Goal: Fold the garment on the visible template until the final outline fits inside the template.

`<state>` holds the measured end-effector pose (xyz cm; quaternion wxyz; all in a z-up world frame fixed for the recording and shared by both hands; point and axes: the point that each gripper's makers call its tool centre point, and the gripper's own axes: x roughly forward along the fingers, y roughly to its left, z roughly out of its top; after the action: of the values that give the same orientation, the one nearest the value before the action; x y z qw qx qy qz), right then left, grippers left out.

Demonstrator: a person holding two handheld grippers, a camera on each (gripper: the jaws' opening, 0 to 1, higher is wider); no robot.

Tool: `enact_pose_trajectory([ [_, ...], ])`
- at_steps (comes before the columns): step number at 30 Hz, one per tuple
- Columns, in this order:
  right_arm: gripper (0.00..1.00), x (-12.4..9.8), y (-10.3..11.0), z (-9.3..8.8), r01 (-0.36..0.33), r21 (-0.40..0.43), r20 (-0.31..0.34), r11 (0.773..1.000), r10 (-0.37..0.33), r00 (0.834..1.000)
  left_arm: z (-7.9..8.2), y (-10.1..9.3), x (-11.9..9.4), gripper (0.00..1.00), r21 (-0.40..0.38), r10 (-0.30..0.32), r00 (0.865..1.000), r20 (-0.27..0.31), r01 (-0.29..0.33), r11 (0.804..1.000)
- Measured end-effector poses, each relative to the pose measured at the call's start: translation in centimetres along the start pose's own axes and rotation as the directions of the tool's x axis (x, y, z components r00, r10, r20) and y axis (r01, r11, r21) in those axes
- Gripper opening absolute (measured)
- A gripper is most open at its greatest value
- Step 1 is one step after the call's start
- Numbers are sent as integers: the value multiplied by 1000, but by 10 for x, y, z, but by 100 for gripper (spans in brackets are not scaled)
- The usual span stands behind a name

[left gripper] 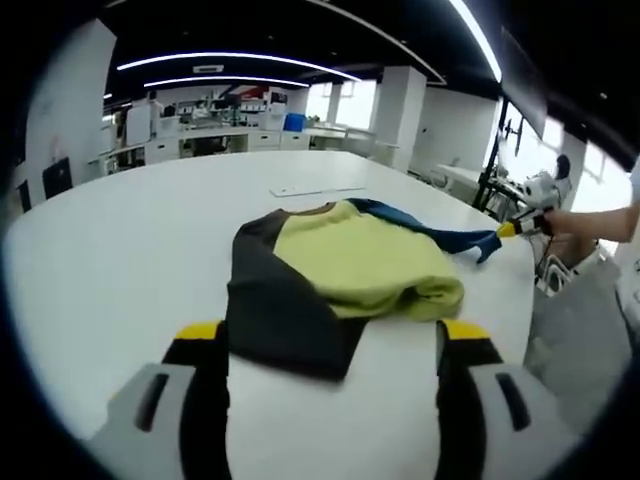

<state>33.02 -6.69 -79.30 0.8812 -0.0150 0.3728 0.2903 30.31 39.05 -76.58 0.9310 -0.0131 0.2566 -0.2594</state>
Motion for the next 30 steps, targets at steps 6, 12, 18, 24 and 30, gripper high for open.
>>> enact_pose_trajectory([
  [6, 0, -3, -29, 5, 46, 11, -45, 999, -46, 998, 0, -1, 1, 82, -3, 5, 1000, -1, -5, 1000],
  [12, 0, -5, -53, 11, 89, 19, -71, 996, -87, 994, -1, 1, 1, 82, -8, 12, 1000, -6, -12, 1000],
  [18, 0, 0, -86, 17, 121, 13, -117, 993, -118, 986, -3, 2, 2, 82, -14, 20, 1000, -12, -20, 1000],
  [24, 0, 6, -107, 27, 163, 10, -138, 987, -160, 977, -6, 4, 2, 82, -23, 23, 1000, -19, -23, 999],
  [30, 0, 10, -124, 31, 206, 10, -173, 979, -201, 964, -7, 4, 3, 82, -29, 30, 999, -25, -30, 999],
])
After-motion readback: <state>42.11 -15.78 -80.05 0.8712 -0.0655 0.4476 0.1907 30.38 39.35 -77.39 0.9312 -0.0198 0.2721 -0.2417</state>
